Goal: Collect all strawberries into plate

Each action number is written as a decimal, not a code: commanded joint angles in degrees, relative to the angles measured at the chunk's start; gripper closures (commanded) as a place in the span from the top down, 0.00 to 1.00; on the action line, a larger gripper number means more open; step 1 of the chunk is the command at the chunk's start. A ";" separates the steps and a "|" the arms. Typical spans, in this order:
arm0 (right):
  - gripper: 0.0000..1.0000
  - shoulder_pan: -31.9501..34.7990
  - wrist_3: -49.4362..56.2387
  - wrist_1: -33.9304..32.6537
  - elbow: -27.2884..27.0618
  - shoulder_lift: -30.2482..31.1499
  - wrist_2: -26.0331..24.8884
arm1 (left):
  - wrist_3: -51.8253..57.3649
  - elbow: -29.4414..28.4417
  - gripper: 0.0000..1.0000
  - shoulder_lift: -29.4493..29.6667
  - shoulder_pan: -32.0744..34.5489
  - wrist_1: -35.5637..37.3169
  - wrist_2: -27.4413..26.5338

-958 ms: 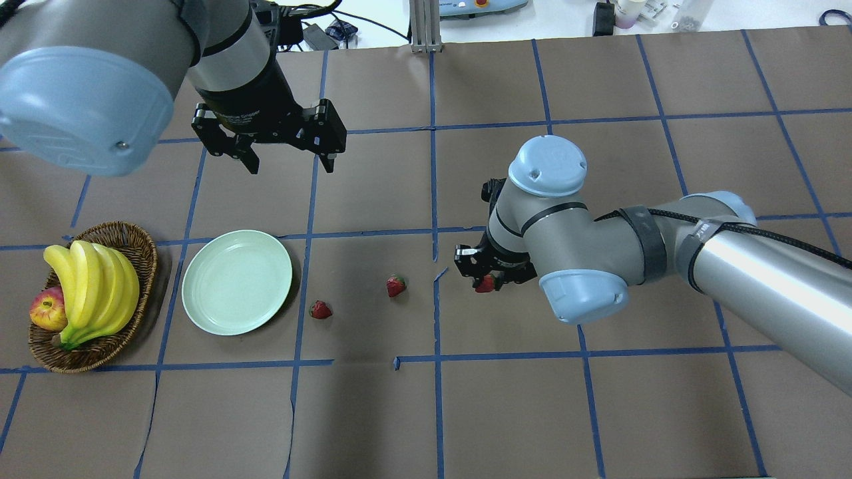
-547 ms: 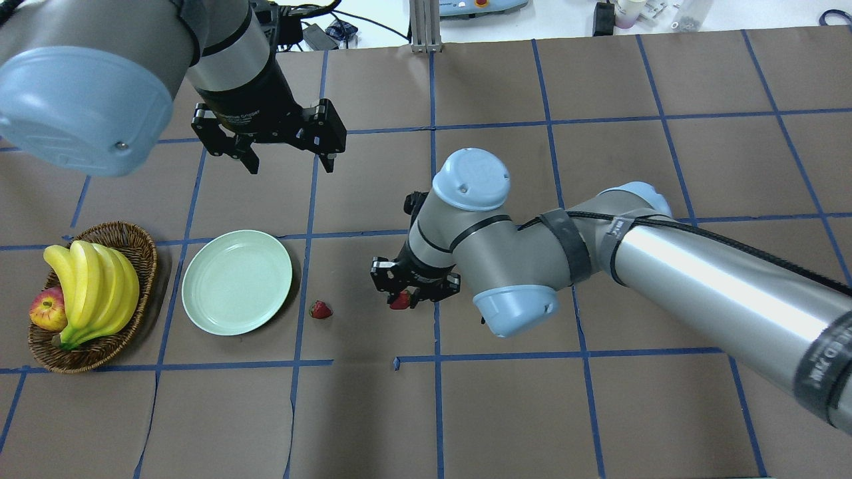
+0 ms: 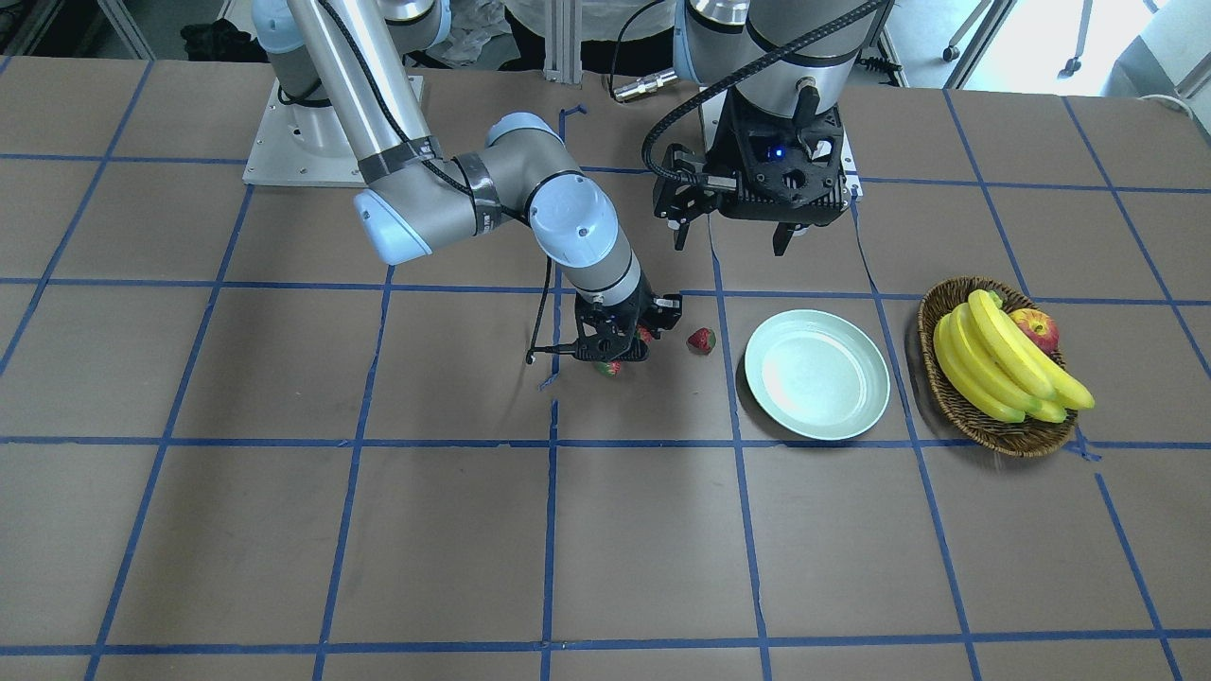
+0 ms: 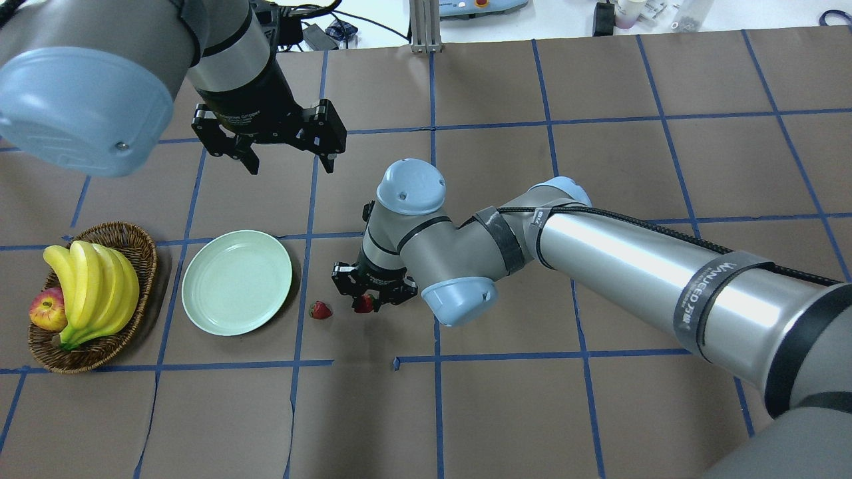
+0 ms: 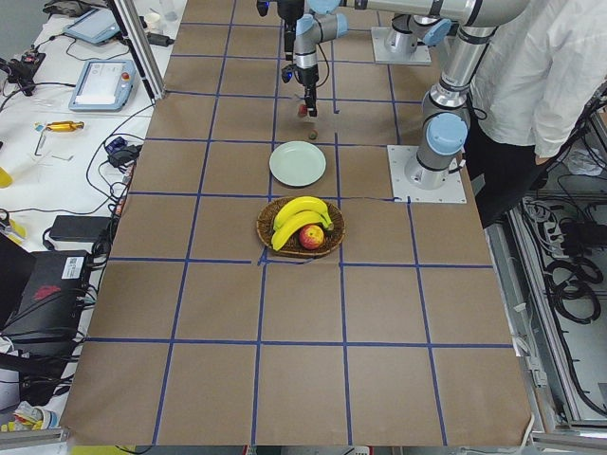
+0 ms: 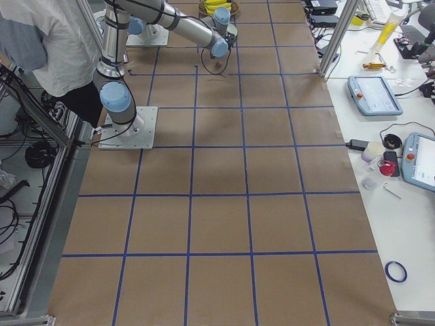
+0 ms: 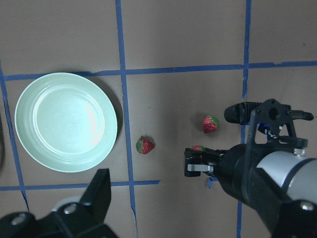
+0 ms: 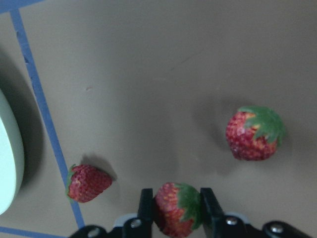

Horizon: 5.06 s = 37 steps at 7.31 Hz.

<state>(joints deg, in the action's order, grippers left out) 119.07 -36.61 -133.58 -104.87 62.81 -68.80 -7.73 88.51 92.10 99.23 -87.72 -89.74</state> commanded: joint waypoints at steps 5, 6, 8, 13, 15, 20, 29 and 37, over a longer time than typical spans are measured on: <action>1.00 -9.06 13.53 5.82 -0.42 7.83 -8.53 | 0.61 -0.09 1.00 -0.08 0.00 0.00 0.00; 1.00 -14.08 22.19 10.66 -1.21 11.33 -8.89 | 0.44 0.00 1.00 -0.08 0.00 0.00 0.00; 1.00 -21.30 35.06 19.79 -2.71 19.94 -17.19 | 0.70 0.00 1.00 -0.08 0.00 0.00 0.00; 1.00 -31.09 46.19 45.03 18.16 24.90 -24.10 | 0.26 0.17 1.00 0.27 0.00 0.00 0.00; 1.00 -31.01 46.19 48.65 18.30 26.13 -24.37 | 0.26 0.61 1.00 0.53 0.00 0.00 -0.09; 1.00 -31.09 46.19 51.49 18.73 26.31 -23.58 | 1.31 10.76 1.00 1.32 -0.96 8.13 -2.28; 1.00 -31.09 39.68 47.44 18.30 25.87 -23.66 | 10.45 37.62 0.83 6.95 -4.75 38.76 -1.15; 1.00 -31.00 39.60 47.71 18.30 25.96 -23.66 | 21.18 37.44 0.45 10.11 -4.04 38.58 -1.58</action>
<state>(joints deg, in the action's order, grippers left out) 88.07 2.99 -85.90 -86.57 88.74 -92.46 13.28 125.97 101.98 95.12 -49.10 -91.31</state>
